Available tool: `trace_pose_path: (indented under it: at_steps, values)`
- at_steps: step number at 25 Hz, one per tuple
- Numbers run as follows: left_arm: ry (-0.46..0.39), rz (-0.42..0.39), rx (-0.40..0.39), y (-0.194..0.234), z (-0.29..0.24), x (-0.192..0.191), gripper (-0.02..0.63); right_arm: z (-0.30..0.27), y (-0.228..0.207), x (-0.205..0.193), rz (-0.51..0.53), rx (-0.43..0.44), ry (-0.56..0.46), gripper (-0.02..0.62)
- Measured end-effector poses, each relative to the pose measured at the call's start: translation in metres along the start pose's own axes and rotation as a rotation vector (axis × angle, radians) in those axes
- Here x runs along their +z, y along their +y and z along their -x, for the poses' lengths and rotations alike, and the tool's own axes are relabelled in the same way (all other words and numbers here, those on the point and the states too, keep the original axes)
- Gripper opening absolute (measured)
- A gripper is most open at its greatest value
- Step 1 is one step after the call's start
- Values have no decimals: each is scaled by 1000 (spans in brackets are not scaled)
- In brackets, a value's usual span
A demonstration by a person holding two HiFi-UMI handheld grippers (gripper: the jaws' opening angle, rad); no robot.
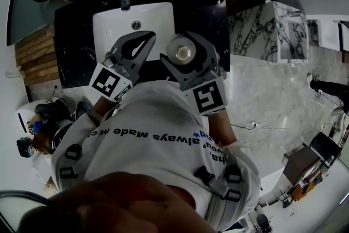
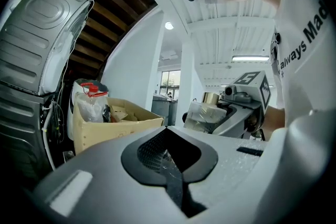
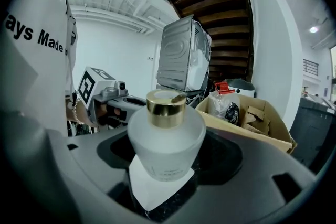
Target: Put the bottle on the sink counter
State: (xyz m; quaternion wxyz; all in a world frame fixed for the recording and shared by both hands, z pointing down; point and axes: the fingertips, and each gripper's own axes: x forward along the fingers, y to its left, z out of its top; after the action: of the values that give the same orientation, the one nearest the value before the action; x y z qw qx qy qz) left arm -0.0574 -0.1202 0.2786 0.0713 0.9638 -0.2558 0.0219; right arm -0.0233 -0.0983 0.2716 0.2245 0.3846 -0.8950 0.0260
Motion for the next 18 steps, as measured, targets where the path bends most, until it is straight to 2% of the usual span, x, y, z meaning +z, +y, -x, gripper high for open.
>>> trace_pose_path:
  at_steps: [6,10,18]
  values:
    - [1,3,5,7,-9,1,3,-7,-11,-4,-7,8,6,333]
    - [13,33,22,2,-18,4,3,-3,-19,-8,1,20,7,333]
    - [20,21,26,-20,-59,5,3,21,-50,-23,6,42,2,333]
